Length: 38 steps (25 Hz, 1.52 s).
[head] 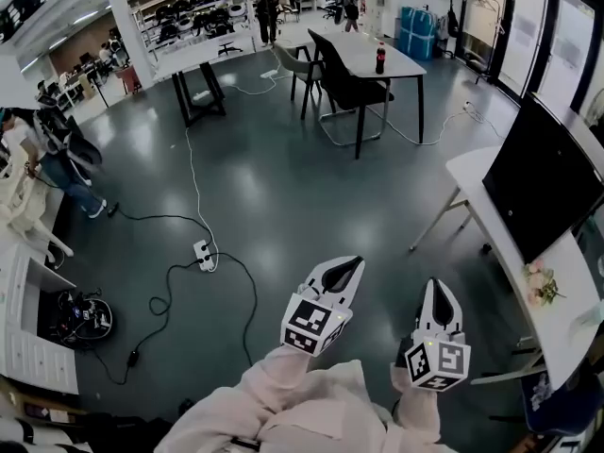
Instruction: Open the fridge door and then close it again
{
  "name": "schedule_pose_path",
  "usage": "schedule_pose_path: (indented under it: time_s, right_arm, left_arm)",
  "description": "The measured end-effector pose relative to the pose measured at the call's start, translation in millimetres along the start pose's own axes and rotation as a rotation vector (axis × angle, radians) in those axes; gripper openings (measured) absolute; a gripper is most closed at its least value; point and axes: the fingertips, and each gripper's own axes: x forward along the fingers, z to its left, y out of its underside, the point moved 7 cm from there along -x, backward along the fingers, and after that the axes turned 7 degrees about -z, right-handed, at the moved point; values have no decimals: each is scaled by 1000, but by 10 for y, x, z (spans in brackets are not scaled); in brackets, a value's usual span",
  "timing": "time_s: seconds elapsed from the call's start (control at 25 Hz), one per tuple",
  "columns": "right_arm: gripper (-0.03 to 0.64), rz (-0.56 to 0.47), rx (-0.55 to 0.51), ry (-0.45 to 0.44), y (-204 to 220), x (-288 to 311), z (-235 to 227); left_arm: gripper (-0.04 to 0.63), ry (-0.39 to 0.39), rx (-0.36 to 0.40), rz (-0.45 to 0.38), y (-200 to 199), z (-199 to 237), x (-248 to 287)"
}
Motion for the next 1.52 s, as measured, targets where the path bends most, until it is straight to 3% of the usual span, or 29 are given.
schedule_pose_path:
  time_s: [0.24,0.6,0.8,1.24,1.52]
  right_arm:
    - [9,6,16,-25,64,432,-12]
    - [9,29,23,62,203,678,-547]
    - [9,25,25,90,235,1008,-983]
    - [9,17,17,148,-73,1819,-2428]
    - [9,1,-2,148,-164,2277,-3009]
  left_arm:
    - [11,-42,-8,19,73,329,185]
    - [11,51,-21,49,274,231,882]
    - [11,87,-22,53,380,209,1511]
    - [11,184,-14,59,338,-217,3332]
    - [11,204,-12,35,355,-285,4140]
